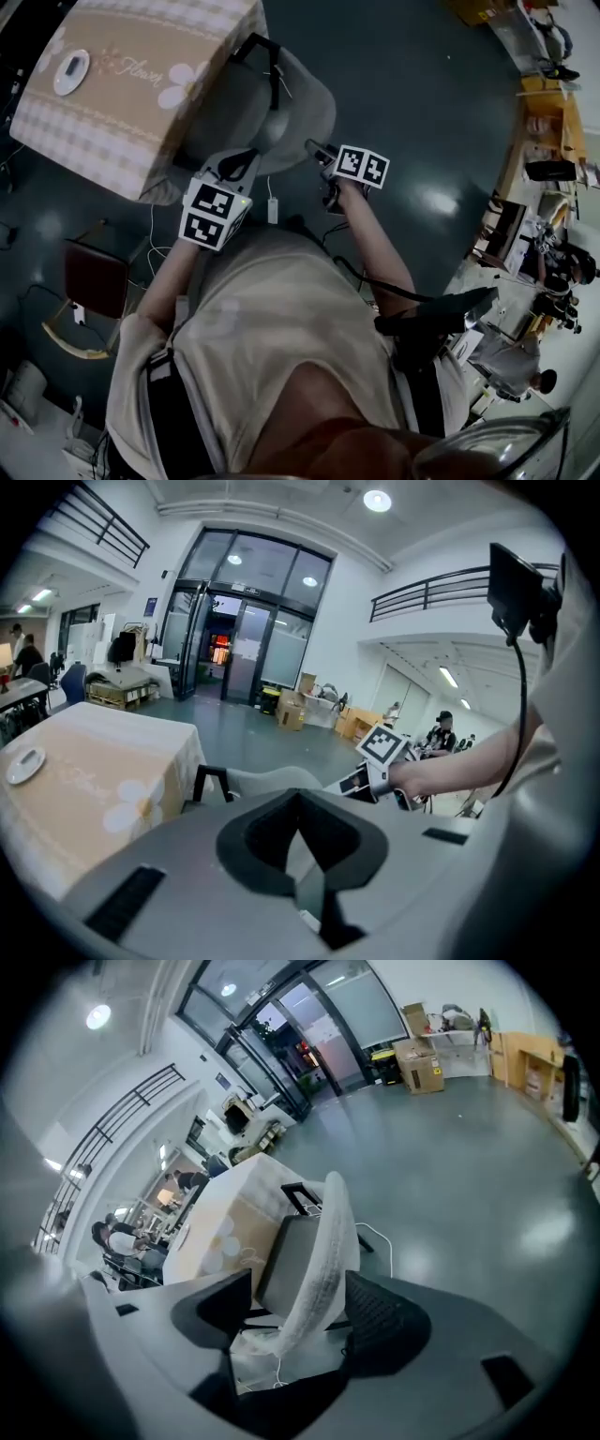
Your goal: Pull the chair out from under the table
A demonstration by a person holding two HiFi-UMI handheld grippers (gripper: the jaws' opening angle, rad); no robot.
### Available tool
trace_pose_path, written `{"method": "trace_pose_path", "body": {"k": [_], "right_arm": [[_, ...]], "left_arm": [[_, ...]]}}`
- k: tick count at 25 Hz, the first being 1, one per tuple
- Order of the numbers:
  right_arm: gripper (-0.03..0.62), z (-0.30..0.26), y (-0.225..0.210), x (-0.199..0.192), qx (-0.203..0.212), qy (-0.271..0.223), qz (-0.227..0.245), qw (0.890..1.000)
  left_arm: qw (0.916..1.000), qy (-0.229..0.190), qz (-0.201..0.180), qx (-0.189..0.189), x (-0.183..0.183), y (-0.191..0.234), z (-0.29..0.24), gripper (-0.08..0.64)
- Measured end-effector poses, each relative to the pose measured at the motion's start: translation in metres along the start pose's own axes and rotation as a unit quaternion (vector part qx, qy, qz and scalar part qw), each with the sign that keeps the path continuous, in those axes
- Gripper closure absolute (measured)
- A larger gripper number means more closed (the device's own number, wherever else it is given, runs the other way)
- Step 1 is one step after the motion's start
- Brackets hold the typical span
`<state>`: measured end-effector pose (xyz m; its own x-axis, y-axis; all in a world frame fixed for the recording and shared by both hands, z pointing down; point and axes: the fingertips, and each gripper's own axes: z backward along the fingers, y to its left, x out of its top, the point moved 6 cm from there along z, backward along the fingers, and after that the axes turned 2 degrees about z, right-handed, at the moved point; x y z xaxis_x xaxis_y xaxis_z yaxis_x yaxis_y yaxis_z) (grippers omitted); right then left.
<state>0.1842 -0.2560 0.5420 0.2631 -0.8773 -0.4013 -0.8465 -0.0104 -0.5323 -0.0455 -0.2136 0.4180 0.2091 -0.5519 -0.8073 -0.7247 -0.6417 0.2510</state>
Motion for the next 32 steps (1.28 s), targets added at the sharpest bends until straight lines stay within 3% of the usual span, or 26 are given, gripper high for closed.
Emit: {"method": "trace_pose_path", "body": {"k": [9,13,18,26,32], "right_arm": [[0.290,-0.048,-0.025,0.014,-0.066,0.042,-0.001,0.997],[0.290,-0.064,-0.029,0.018,-0.060,0.042,-0.050,0.996],[0.291,-0.078,-0.032,0.024,-0.084,0.064,-0.024,0.994],[0.302,-0.097,-0.043,0.017,-0.084,0.082,-0.066,0.991],[0.314,-0.102,-0.049,0.018,-0.070,0.097,-0.077,0.990]], "left_arm": [[0.9993,0.010,0.036,-0.001,-0.024,0.016,0.004,0.552],[0.9989,0.018,0.044,0.000,-0.031,0.019,0.005,0.552],[0.9979,0.031,0.057,0.000,-0.039,0.020,0.005,0.552],[0.9955,0.047,0.080,-0.016,-0.047,0.026,-0.002,0.552],[0.9948,0.059,0.083,-0.003,-0.044,0.027,-0.013,0.552]]}}
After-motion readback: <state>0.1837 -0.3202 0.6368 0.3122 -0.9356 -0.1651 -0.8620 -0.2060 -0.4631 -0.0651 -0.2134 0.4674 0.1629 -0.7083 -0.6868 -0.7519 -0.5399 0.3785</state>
